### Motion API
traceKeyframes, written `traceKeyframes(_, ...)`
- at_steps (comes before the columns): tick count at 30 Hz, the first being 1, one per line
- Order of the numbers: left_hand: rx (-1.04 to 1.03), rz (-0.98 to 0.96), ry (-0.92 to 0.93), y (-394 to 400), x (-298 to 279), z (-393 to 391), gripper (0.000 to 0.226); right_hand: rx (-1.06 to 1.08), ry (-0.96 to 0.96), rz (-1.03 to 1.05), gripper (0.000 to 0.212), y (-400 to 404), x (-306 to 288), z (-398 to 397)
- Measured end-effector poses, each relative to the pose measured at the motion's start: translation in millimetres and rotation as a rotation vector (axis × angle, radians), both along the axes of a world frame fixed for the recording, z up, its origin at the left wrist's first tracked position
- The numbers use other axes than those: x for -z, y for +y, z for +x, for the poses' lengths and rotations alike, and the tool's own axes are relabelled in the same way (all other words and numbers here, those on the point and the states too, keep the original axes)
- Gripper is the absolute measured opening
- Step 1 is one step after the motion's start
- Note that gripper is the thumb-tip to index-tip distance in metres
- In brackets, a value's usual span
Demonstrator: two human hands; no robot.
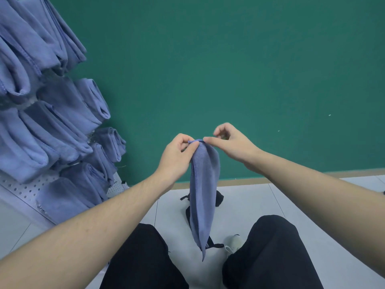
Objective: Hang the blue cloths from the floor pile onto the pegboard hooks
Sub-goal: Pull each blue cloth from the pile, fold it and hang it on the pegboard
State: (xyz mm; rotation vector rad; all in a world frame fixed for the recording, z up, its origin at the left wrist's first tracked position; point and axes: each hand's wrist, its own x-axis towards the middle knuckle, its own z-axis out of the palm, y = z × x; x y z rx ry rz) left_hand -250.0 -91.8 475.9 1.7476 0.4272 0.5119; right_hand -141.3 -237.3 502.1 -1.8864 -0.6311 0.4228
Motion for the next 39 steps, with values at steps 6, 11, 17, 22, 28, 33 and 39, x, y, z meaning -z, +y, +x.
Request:
traceKeyframes(6, 0.054, 0.044, -0.014, 2, -3, 0, 0.007, -0.253, -0.106, 0.061, 0.014, -5, 8, 9)
traceKeyframes(11, 0.105, -0.01, -0.028, -2, -2, -1, 0.009, -0.299, -0.082, -0.005, 0.017, -8, 15, 9)
traceKeyframes(17, 0.086, 0.0, -0.041, 1, -8, -5, 0.01, -0.366, -0.057, -0.036, 0.016, -12, 17, 8)
traceKeyframes(22, 0.04, 0.03, -0.058, 12, -12, -6, 0.013, -0.383, -0.163, -0.205, 0.03, -20, 9, 10)
traceKeyframes(28, 0.084, 0.029, -0.03, 16, -10, -9, 0.011, -0.372, -0.292, -0.217, 0.026, -29, 7, 6)
traceKeyframes(33, 0.008, 0.074, -0.003, 21, -7, -7, 0.012, -0.163, -0.469, -0.1, 0.016, -28, 12, 8)
traceKeyframes(39, -0.008, 0.149, 0.004, 25, -3, -10, 0.014, -0.172, -0.31, 0.028, 0.025, -23, 2, 5)
